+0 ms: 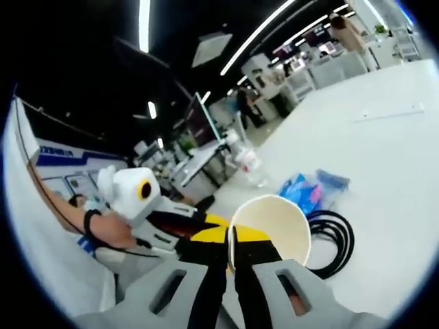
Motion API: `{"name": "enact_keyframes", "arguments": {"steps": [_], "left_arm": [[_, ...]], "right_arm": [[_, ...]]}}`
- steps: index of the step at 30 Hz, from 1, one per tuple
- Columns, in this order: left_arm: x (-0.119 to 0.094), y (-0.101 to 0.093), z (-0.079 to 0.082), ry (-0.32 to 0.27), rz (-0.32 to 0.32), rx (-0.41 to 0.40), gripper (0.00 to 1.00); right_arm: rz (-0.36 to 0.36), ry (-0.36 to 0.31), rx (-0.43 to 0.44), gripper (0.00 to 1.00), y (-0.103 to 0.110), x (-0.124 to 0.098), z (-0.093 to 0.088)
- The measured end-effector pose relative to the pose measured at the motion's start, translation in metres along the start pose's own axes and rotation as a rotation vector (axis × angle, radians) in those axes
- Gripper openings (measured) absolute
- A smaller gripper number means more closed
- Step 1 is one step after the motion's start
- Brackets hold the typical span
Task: Arrange the tabletop items into an orderly group along one side of the table until the central work area is clear of visible clutter.
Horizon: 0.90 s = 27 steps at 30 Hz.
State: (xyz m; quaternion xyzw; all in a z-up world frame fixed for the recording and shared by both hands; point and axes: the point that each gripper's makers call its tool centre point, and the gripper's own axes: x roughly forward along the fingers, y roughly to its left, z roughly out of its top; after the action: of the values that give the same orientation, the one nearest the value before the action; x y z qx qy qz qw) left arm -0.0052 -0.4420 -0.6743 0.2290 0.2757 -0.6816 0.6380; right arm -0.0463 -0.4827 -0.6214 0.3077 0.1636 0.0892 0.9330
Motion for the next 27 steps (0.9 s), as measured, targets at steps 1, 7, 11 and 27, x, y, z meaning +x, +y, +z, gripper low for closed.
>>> {"name": "enact_keyframes", "arguments": {"steps": [1, 7, 11, 27], "left_arm": [[-0.002, 0.004, -0.001, 0.002, 0.018, 0.001, 0.29], [-0.016, 0.03, -0.003, -0.038, 0.109, -0.114, 0.3], [-0.024, 0.045, -0.007, -0.046, 0.148, -0.16, 0.31], [-0.051, 0.077, -0.024, -0.083, 0.275, -0.311, 0.36]], "right_arm": [[-0.002, 0.0, 0.0, 0.0, 0.0, 0.0, 0.0], [-0.011, -0.002, 0.009, 0.0, -0.003, 0.001, 0.0], [-0.008, 0.009, 0.008, 0.0, -0.004, 0.004, 0.0], [0.016, 0.061, -0.036, 0.0, -0.002, 0.023, 0.01]]}}
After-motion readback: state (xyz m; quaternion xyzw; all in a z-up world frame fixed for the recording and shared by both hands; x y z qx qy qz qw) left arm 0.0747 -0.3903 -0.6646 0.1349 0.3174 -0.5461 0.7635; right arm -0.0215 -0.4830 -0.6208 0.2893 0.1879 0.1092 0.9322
